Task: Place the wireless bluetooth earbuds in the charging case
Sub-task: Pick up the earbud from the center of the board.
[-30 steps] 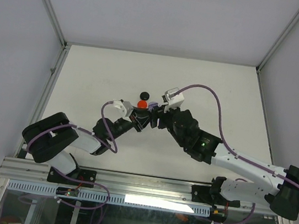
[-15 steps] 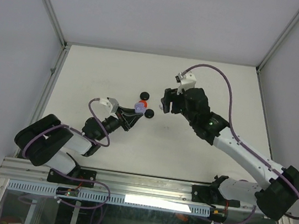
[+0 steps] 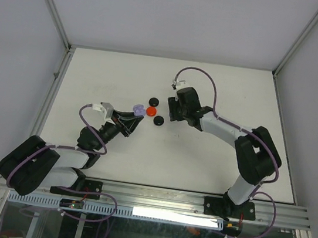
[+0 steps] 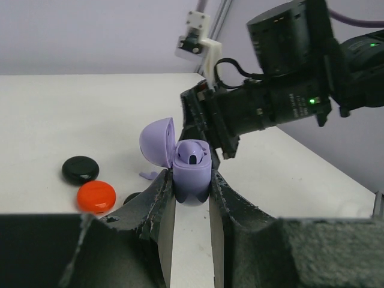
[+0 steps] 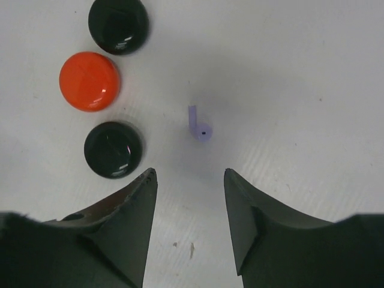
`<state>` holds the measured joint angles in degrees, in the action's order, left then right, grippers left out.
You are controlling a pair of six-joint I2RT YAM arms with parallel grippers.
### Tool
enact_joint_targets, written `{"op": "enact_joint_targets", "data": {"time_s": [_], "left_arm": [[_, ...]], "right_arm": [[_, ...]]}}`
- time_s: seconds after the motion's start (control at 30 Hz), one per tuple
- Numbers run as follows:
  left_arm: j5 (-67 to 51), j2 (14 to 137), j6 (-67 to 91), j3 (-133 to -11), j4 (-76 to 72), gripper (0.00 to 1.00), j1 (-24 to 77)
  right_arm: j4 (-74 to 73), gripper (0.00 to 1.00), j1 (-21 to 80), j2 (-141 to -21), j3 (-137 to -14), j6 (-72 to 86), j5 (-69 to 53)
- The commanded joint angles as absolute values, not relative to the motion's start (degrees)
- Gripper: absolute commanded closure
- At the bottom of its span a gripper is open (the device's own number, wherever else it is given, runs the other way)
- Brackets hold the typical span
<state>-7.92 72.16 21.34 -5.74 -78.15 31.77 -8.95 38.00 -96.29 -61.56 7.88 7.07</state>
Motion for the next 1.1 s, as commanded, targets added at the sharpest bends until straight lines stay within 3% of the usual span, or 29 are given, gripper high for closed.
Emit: {"op": "enact_joint_targets", "data": {"time_s": [0.0,0.4,1.07], "left_arm": [[-7.65,67.74,19.9,-5.09,-74.81,1.0,30.87],[-7.75,62.76,18.45,-5.19,-68.57,1.0,30.49],[-10.94,67.9,19.71,-7.51,-70.46,1.0,30.47]], "right_arm": [[-3.64,0.49,38.14,-101.39,-68.66,6.8,5.85],[-7.02,0.55,37.9,-113.68,-77.28,5.4,4.48],[-23.69,0.66,39.29,-109.24,-75.38,0.69,-2.25]]}}
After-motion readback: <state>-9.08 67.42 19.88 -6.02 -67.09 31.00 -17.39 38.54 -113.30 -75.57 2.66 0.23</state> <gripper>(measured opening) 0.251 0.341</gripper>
